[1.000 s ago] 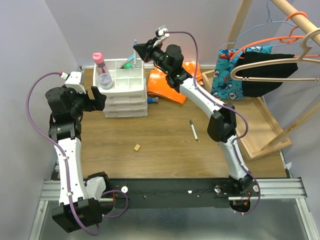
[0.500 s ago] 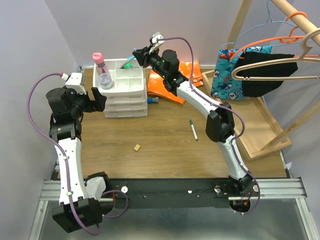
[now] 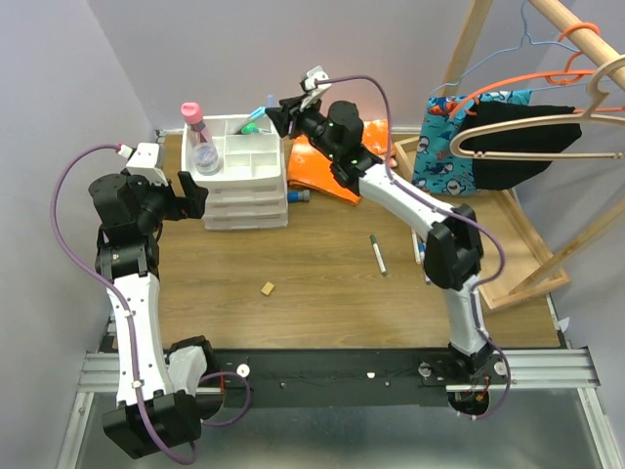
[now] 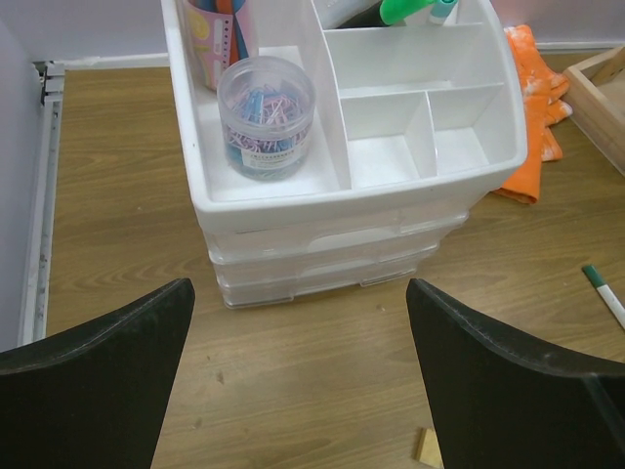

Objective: Sort the stationery into containers
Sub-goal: Place the pen in the storage box, then pick up the pen from the center of the board.

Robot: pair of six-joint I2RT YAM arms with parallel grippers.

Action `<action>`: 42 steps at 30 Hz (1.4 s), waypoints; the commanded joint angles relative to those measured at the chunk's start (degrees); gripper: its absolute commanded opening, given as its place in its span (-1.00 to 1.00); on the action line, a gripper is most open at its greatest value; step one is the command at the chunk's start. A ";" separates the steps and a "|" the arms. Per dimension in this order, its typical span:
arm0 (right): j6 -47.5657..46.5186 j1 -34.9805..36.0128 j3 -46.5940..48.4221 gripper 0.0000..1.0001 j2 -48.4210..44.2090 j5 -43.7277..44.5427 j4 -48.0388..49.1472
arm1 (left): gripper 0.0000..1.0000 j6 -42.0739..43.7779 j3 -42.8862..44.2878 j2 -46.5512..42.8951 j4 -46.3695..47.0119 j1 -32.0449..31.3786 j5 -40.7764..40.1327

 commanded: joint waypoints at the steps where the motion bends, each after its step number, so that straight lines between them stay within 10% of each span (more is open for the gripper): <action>1: -0.65 0.81 -7.19 0.05 -11.93 2.48 -1.75 | 0.97 -1.96 0.63 -0.77 1.44 0.30 1.13; 12: 8.91 -1.47 -25.91 0.04 -20.82 13.12 -56.58 | 0.98 -2.75 2.57 -1.38 1.89 -1.72 1.66; 21: 9.64 -5.16 -43.06 -0.04 -25.21 13.20 -58.10 | 0.97 -2.31 1.95 -2.43 0.48 -2.96 0.96; 42: 6.03 -11.49 -39.38 -0.16 -17.13 11.62 -56.69 | 0.97 -2.31 -0.24 -1.65 1.97 -2.96 0.25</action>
